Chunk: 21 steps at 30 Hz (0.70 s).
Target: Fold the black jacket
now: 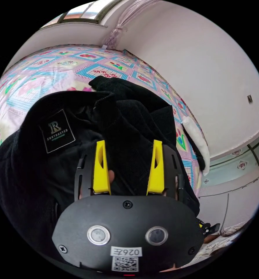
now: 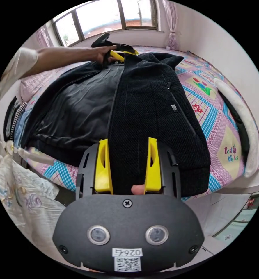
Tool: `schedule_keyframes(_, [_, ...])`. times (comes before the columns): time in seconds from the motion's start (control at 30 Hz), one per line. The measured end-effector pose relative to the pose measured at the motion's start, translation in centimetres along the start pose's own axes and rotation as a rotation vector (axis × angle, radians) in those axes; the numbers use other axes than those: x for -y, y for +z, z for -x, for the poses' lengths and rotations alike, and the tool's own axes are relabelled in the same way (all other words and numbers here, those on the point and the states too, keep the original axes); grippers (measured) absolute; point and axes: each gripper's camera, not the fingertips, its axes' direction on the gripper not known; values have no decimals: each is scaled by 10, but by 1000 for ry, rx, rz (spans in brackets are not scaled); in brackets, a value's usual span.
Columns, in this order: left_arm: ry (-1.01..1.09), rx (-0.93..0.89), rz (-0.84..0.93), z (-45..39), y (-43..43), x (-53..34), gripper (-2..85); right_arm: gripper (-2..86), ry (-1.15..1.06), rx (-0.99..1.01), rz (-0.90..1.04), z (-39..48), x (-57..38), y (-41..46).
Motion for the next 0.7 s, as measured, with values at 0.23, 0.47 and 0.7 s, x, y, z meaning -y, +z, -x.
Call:
schedule_keyframes(0.23, [50, -146, 156, 18, 10, 32, 5, 1, 42, -45, -14, -23, 4, -11])
schedule_keyframes(0.47, [113, -304, 99, 29, -61, 62, 2, -9, 193, 168, -5, -99, 25, -76])
schedule_keyframes(0.7, [170, -161, 87, 63, -109, 81, 18, 35, 179, 414, -190, -123, 47, -148])
